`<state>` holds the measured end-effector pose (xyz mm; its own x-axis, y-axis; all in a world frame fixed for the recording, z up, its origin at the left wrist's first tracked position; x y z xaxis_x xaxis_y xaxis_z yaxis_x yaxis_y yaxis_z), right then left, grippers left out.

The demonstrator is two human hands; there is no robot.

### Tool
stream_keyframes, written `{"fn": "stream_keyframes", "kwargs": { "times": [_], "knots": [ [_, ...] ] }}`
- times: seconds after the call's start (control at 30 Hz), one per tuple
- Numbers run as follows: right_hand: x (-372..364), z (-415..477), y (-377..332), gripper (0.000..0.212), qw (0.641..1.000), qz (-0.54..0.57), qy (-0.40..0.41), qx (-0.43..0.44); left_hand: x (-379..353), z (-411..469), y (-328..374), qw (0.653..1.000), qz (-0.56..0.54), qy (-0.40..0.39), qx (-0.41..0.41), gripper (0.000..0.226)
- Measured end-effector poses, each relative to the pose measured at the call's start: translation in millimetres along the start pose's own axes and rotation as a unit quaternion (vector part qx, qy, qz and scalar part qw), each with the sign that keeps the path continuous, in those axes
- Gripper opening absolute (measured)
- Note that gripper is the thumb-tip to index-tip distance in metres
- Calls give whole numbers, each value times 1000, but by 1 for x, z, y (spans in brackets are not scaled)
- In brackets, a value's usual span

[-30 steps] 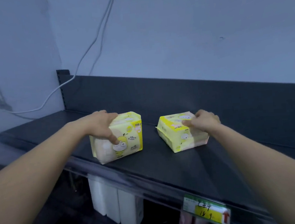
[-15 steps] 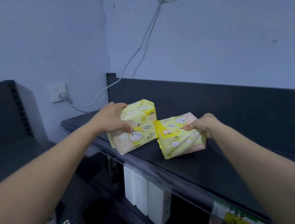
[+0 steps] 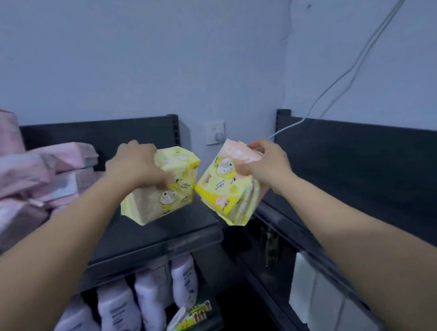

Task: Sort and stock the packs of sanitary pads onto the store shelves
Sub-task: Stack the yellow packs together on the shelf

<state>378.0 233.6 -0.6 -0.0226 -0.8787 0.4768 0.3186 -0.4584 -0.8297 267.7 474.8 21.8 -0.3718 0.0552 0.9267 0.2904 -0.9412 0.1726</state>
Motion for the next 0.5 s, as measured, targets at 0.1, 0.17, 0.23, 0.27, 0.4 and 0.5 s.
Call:
{"fn": "stream_keyframes", "kwargs": {
  "times": [0.1, 0.17, 0.23, 0.27, 0.4, 0.5],
  "knots": [
    [-63, 6, -33, 55, 990, -61, -75, 100, 8, 6, -45, 998, 22, 56, 34, 77],
    [-95, 10, -50, 51, 972, -130, -112, 163, 13, 12, -69, 998, -2, 42, 35, 74],
    [-122, 19, -60, 49, 952, -175, -160, 194, 11, 17, -92, 999, -22, -8, 36, 67],
    [-133, 24, -61, 49, 948, -166, -189, 193, 7, 19, -103, 998, -37, -32, 40, 63],
    [-157, 47, -55, 50, 949, -82, -251, 170, -5, 29, -120, 996, -76, -32, 26, 59],
    [-167, 56, -42, 79, 975, 80, -190, 79, -13, 38, -122, 992, -119, 21, 26, 71]
  ]
}}
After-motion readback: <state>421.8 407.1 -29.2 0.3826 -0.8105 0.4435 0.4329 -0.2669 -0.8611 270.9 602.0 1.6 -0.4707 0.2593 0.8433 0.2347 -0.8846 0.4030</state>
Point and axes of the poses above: each hand's wrist, its own z-axis towards the middle knuckle, its own x-axis out of the back of the hand, y = z × x, the point moved 4 cm from there along z, towards the middle knuckle, and after that the axes turned 6 degrees about -x, right-handed, at the moved point
